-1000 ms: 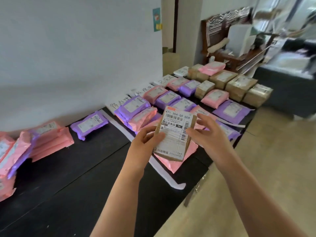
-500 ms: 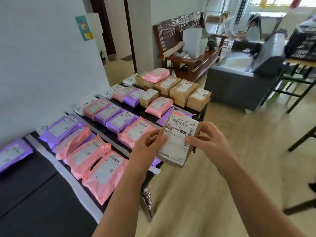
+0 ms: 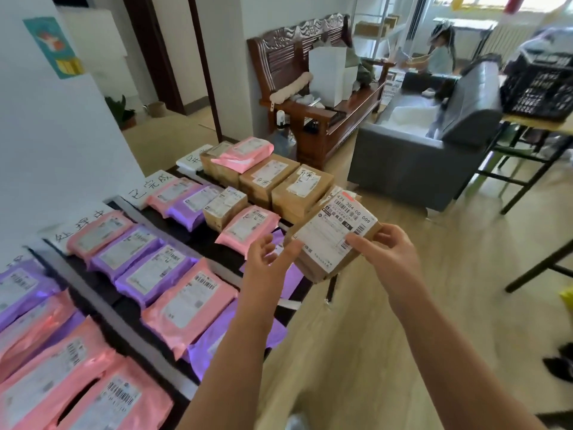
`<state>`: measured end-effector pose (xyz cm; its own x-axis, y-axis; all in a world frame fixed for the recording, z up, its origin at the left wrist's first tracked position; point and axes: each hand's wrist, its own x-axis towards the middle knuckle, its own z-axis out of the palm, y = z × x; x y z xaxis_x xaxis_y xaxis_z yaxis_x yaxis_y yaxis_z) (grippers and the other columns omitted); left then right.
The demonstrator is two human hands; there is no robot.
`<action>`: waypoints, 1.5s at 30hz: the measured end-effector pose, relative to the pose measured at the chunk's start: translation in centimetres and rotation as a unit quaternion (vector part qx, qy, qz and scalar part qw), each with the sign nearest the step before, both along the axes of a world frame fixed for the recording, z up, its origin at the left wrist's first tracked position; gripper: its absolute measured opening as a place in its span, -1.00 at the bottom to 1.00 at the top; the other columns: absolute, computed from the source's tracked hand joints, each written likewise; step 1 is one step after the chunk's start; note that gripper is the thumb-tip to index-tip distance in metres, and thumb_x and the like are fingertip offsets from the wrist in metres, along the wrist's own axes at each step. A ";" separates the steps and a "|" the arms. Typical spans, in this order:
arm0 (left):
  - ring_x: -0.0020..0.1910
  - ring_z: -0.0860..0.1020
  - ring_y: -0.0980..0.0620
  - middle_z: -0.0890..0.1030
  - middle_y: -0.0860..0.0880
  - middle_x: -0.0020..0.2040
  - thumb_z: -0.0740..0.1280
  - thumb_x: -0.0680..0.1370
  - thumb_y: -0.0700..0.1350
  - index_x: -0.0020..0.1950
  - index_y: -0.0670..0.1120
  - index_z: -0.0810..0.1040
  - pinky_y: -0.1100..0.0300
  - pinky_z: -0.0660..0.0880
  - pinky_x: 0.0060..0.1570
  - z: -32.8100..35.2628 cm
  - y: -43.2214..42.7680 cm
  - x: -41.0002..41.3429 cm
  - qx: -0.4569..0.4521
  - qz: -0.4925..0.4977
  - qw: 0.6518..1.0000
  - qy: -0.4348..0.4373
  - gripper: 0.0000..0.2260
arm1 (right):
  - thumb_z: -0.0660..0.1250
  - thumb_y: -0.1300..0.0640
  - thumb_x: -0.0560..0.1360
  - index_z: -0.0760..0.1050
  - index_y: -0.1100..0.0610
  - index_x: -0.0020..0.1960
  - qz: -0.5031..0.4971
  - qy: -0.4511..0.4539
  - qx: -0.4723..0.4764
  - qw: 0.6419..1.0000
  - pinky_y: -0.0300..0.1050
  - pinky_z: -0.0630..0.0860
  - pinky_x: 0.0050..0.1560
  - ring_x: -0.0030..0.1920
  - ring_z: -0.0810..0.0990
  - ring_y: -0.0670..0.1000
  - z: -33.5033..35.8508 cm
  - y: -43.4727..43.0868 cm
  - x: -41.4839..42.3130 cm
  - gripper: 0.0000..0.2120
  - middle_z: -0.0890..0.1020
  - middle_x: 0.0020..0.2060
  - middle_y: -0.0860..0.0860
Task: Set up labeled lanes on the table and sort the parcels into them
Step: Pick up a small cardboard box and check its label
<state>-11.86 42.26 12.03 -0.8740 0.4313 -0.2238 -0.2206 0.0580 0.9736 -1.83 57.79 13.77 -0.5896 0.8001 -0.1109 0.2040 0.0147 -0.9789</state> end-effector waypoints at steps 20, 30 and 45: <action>0.02 0.57 0.21 0.63 0.16 0.05 0.42 0.52 0.08 0.19 0.07 0.54 0.21 0.48 -0.01 -2.9 18.3 -16.3 -0.136 0.090 0.987 -0.006 -0.73 | 0.46 -0.09 0.48 0.40 0.05 0.28 0.123 -0.092 -0.046 0.987 0.01 0.56 0.13 0.06 0.60 -0.06 -4.4 18.9 -22.8 -0.53 0.60 0.08 -0.07; 0.01 0.61 0.05 0.63 0.11 -0.01 0.41 0.50 0.13 0.11 0.04 0.52 -0.06 0.53 0.14 -5.5 26.8 -27.7 -0.218 0.218 0.950 -0.043 -0.73 | 0.37 0.07 0.58 0.43 0.09 0.26 0.251 -0.156 0.032 0.955 -0.40 0.47 -0.26 -0.17 0.52 -0.28 -7.2 27.5 -36.4 -0.70 0.53 -0.09 -0.21; -0.05 0.60 0.08 0.64 0.07 0.00 0.21 0.64 0.08 0.30 -0.01 0.54 0.21 0.45 -0.18 -7.2 28.1 -33.2 -0.221 0.212 0.949 -0.073 -0.69 | 0.32 0.12 0.59 0.37 0.01 0.43 0.364 -0.182 0.095 0.908 -0.17 0.54 -0.18 -0.05 0.60 -0.09 -10.2 29.1 -44.3 -0.58 0.57 0.23 -0.08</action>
